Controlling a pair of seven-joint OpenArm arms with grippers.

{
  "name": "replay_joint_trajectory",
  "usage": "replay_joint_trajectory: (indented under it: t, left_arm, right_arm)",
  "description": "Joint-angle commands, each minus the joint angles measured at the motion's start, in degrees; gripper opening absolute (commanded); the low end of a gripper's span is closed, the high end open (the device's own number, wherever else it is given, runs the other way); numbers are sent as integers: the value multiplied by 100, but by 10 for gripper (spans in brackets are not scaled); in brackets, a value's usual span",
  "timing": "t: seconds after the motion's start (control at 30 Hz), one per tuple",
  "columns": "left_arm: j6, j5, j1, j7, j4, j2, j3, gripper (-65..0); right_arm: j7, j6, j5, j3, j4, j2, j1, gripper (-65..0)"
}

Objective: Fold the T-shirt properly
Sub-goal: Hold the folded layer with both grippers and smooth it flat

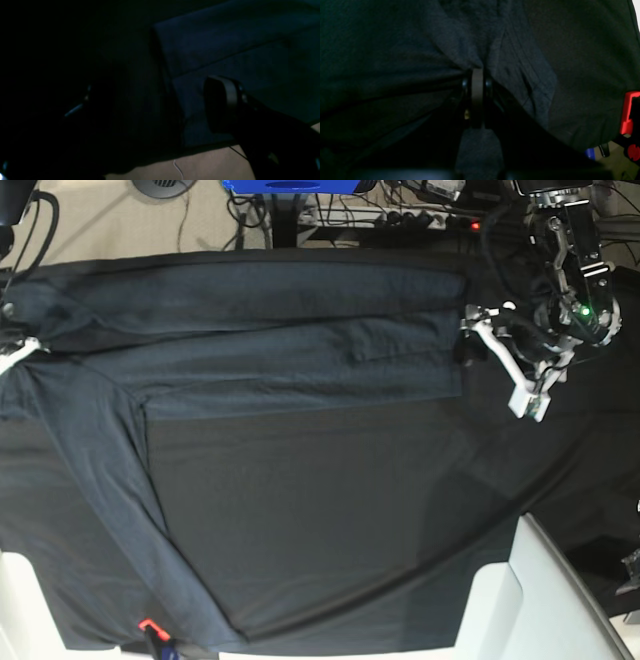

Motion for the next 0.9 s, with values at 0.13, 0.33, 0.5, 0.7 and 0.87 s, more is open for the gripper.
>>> replay_joint_trajectory:
  t: [0.13, 0.33, 0.5, 0.7, 0.87]
  left_arm:
    - [-10, -76, -38, -92, 99, -2, -3, -123]
    - [-10, -76, -38, -92, 99, -2, -3, -123]
    - [-10, -76, -38, -92, 99, -2, -3, -123]
    - [-10, -76, -38, -92, 99, 6, -3, -123]
    - [-10, -76, -38, -92, 82, 15, -3, -123]
  right_arm:
    - [77, -32, 1, 69, 84, 132, 66, -627]
    - [77, -41, 1, 77, 93, 132, 66, -365]
    - [138, -331, 1, 579, 225, -17, 84, -234]
    - [296, 329, 1, 710, 1262, -264, -74, -509]
    - [261, 434, -8, 702, 928, -316, 313, -614]
